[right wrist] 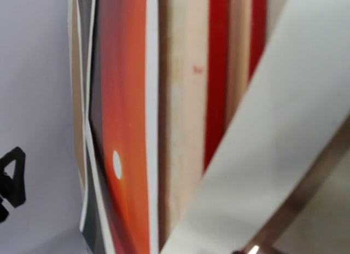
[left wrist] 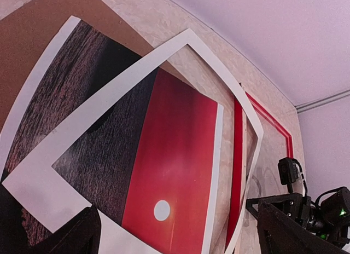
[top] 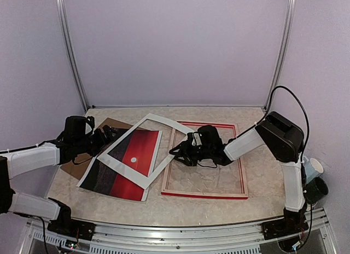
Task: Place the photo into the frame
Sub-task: Pick up the mat board from the frame body.
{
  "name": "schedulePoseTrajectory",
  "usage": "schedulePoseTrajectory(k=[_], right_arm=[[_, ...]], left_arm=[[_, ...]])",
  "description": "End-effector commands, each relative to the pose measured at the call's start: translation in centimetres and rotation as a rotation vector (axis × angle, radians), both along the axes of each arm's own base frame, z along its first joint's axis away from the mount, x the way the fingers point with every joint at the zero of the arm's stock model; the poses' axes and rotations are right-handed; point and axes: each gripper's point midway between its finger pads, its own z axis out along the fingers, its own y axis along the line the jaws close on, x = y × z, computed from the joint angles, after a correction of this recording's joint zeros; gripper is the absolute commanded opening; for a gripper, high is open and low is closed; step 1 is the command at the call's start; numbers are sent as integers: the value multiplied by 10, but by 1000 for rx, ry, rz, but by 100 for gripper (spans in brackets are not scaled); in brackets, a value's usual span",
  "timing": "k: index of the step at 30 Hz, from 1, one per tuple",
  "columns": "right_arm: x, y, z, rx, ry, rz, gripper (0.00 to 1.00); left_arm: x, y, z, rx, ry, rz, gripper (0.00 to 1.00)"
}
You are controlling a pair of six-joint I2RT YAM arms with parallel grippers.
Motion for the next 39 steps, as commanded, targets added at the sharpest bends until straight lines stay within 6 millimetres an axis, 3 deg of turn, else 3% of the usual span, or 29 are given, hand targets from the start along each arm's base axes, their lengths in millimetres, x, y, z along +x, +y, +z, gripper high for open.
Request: schedulePoseTrajectory(k=[1, 11, 19, 33, 39], right_arm=[[4, 9, 2, 22, -7, -15, 41], [-14, -2, 2, -36, 20, -42, 45], [-4, 8, -3, -23, 10, -44, 44], [23, 6, -5, -44, -21, -82, 30], [28, 4, -7, -42, -20, -82, 18]], left_arm=[[-2, -1, 3, 4, -20, -6, 98], [-2, -1, 5, 0, -25, -8, 98], [-3, -2, 4, -6, -21, -12, 98], [-5, -2, 5, -2, -22, -16, 98], [-5, -3, 6, -3, -24, -19, 98]])
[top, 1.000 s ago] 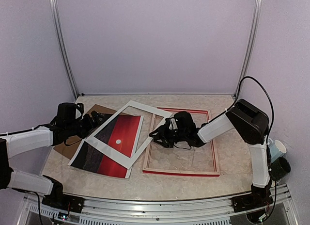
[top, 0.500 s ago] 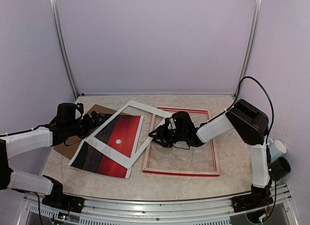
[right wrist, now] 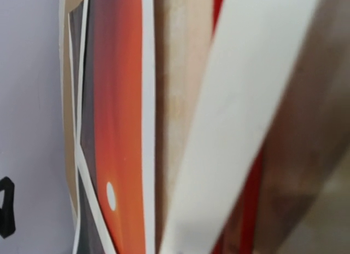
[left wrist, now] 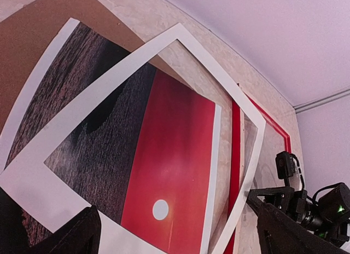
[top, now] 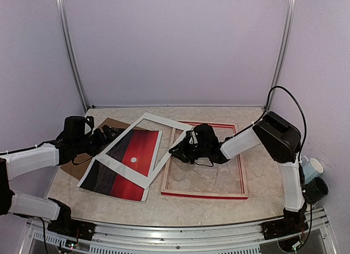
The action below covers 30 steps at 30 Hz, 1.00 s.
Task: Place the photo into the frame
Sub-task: Pick up the mat board from the frame body.
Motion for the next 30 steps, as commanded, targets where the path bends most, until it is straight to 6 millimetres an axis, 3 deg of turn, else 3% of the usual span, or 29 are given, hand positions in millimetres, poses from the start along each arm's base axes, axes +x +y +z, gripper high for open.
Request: schedulePoseTrajectory(k=[1, 5, 11, 23, 30], right_arm=[[9, -2, -6, -7, -4, -9, 15], [11, -3, -4, -4, -14, -8, 0], [16, -7, 19, 18, -56, 21, 0], [14, -32, 89, 117, -101, 162, 0], [5, -58, 91, 77, -96, 287, 0]], left_arm=[[-3, -3, 2, 0, -13, -18, 98], [-3, -4, 2, -3, -10, -22, 98], [-4, -4, 3, -3, -11, -24, 98], [-5, -1, 7, 2, -23, -20, 98], [-5, 2, 9, 0, -25, -17, 98]])
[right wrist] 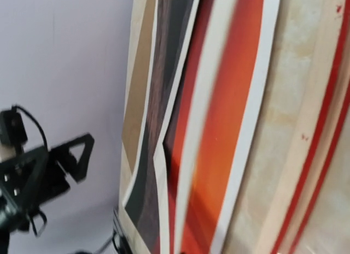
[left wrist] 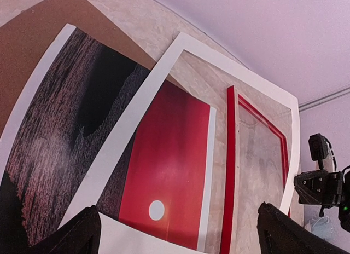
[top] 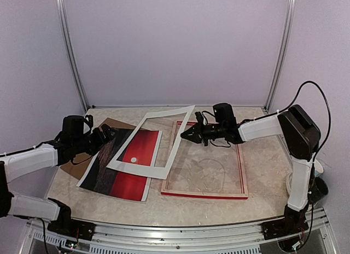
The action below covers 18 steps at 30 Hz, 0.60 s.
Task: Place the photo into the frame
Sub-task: Pick up the mat board from the frame body, then place the mat board on the glass panel.
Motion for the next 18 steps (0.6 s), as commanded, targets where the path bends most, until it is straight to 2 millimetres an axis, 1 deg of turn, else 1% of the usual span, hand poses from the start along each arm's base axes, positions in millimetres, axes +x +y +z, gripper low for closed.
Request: schedulePoseTrajectory(k=[1, 2, 5, 8, 11, 14, 18], right_arm=[[-13, -18, 8, -29, -24, 136, 0], [-17, -24, 4, -46, -17, 156, 0], [-19, -46, -3, -93, -29, 179, 0], [-19, -69, -9, -135, -31, 180, 0], [-17, -90, -14, -141, -28, 175, 0], [-17, -105, -21, -155, -23, 195, 0], [-26, -120, -37, -176, -9, 248, 0]], left_arm=[[-4, 2, 3, 5, -8, -13, 98], [-5, 3, 3, 5, -8, -14, 98], [-5, 5, 4, 3, -10, -12, 98], [-6, 4, 3, -3, -9, -13, 98], [-6, 3, 3, -14, -9, -16, 98], [-7, 3, 2, -14, -6, -18, 98], [-9, 3, 1, -12, -4, -22, 98]])
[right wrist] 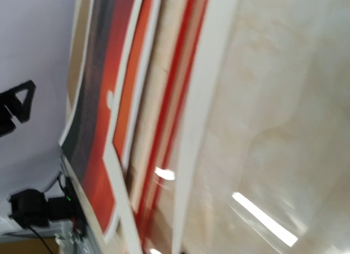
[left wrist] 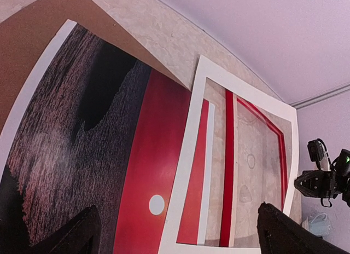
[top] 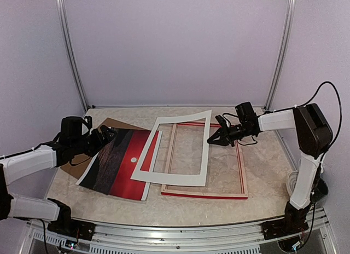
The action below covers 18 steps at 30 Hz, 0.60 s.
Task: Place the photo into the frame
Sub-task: Place the mat board on the glass panel.
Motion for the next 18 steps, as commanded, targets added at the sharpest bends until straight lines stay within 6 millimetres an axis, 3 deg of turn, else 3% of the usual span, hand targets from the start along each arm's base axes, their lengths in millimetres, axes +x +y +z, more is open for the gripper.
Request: schedulePoseTrajectory(k=[1, 5, 11, 18], right_arm=[[-22, -17, -14, -23, 15, 102, 0], [-27, -36, -27, -67, 36, 105, 0], [-26, -52, -26, -144, 1, 116, 0], [-27, -77, -46, -250, 40, 75, 0]], left_arm=[[-4, 1, 1, -1, -10, -14, 98], [-5, 0, 1, -5, -14, -20, 98], [-6, -1, 2, -17, -17, -35, 98], [-9, -5, 4, -45, -24, -60, 98]])
